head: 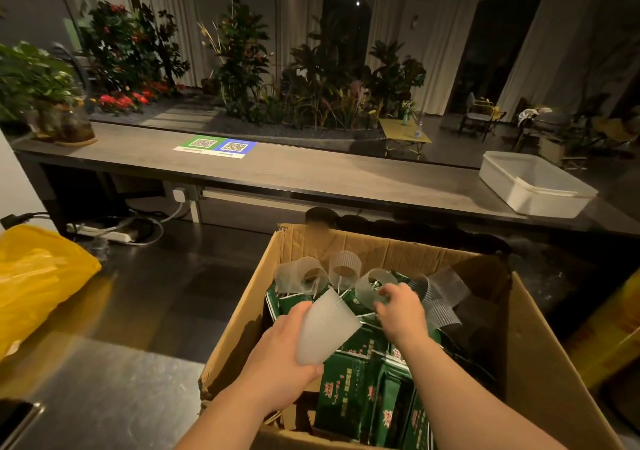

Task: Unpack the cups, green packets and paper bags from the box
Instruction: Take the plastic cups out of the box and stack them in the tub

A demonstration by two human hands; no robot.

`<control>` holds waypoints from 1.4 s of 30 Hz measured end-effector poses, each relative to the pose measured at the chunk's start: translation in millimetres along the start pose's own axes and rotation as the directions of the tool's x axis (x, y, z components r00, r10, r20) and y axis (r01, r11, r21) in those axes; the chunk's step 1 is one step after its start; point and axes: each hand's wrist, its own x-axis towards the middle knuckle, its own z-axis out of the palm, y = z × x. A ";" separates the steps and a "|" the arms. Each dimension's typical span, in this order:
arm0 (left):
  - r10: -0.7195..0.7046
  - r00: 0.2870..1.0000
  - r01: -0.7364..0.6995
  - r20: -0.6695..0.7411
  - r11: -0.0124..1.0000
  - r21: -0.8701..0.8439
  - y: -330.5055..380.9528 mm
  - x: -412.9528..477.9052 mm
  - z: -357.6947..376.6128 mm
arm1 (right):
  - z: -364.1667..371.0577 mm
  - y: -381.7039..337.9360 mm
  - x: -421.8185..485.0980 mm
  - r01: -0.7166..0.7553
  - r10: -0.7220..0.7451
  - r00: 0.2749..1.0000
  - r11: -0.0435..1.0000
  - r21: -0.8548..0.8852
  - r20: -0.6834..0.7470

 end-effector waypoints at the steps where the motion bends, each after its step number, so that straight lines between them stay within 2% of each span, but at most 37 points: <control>1: 0.000 1.000 0.000 0.000 1.000 0.004 0.7 0.0 0.1 | -1.6 0.8 -0.8 -0.007 0.009 0.999 0.999 0.046 -0.043; 3: -0.001 1.000 0.001 -0.004 1.000 0.009 0.5 0.8 0.3 | -8.8 -1.8 -1.3 -0.028 0.039 0.998 0.980 0.197 -0.051; 4: -0.005 1.000 0.005 -0.006 1.000 0.007 -0.2 1.2 -0.3 | -13.1 -6.1 -1.9 -0.054 0.065 0.998 0.943 0.328 -0.023; 5: -0.006 1.000 0.006 -0.007 1.000 0.005 0.4 1.2 -0.4 | -19.5 -10.8 -4.4 -0.102 0.099 0.995 0.867 0.489 0.031; 7: -0.003 1.000 0.003 -0.010 1.000 0.005 1.1 1.1 -0.9 | -29.2 -19.6 -12.9 -0.187 0.095 0.982 0.636 0.749 0.165; 8: 0.000 1.000 0.000 -0.010 1.000 0.007 1.8 0.8 -1.0 | -33.1 -23.0 -17.9 -0.205 0.056 0.976 0.570 0.796 0.212; 11: 0.002 1.000 -0.001 -0.008 1.000 0.011 3.0 -1.2 -0.9 | -30.5 -22.8 -27.1 -0.240 0.016 0.962 0.522 0.819 0.271; 15: 0.010 1.000 -0.010 -0.006 1.000 0.021 2.1 -3.9 0.3 | -31.9 -19.6 -34.4 -0.443 0.067 0.894 0.281 0.851 0.443; 17: 0.014 1.000 -0.013 -0.009 1.000 0.023 2.0 -4.1 0.3 | -34.5 -12.1 -36.3 -0.494 0.007 0.862 0.233 0.838 0.506; 21: 0.029 0.999 -0.028 -0.013 0.998 0.051 1.4 -4.3 0.7 | -40.1 -2.1 -39.1 -0.516 -0.092 0.828 0.259 0.816 0.553; 23: 0.048 0.999 -0.047 -0.011 0.997 0.059 1.9 -4.2 1.1 | -40.0 1.1 -38.9 -0.504 -0.081 0.817 0.381 0.775 0.571; 25: 0.069 0.998 -0.069 -0.001 0.995 0.076 1.9 -3.8 0.9 | -38.9 2.7 -38.6 -0.488 -0.128 0.779 0.490 0.722 0.614; 30: 0.100 0.994 -0.103 0.036 0.991 0.083 3.3 -2.0 0.8 | -41.9 1.5 -38.2 -0.475 -0.317 0.658 0.529 0.703 0.683; 35: 0.108 0.993 -0.112 0.051 0.989 0.095 1.5 -2.0 1.0 | -30.1 -7.7 -31.3 -0.398 -0.196 0.635 0.747 0.533 0.747; 37: 0.097 0.995 -0.100 0.031 0.992 0.083 0.9 -1.0 1.0 | -26.8 -17.0 -29.3 -0.370 -0.192 0.621 0.783 0.500 0.760; 38: 0.092 0.996 -0.092 0.009 0.992 0.081 1.0 -0.2 0.9 | -25.6 -22.7 -26.5 -0.369 -0.201 0.638 0.767 0.525 0.743; 39: 0.084 0.996 -0.082 -0.023 0.993 0.086 0.9 0.9 0.7 | -22.9 -28.5 -20.5 -0.380 -0.191 0.695 0.722 0.579 0.693; 41: 0.053 0.993 -0.043 -0.103 0.995 0.094 -1.1 3.6 1.0 | -16.7 -41.1 -5.2 -0.360 -0.044 0.870 0.625 0.693 0.491; 42: 0.031 0.989 -0.018 -0.142 0.996 0.092 -2.1 4.8 1.1 | -13.5 -46.6 2.9 -0.297 0.065 0.938 0.654 0.696 0.340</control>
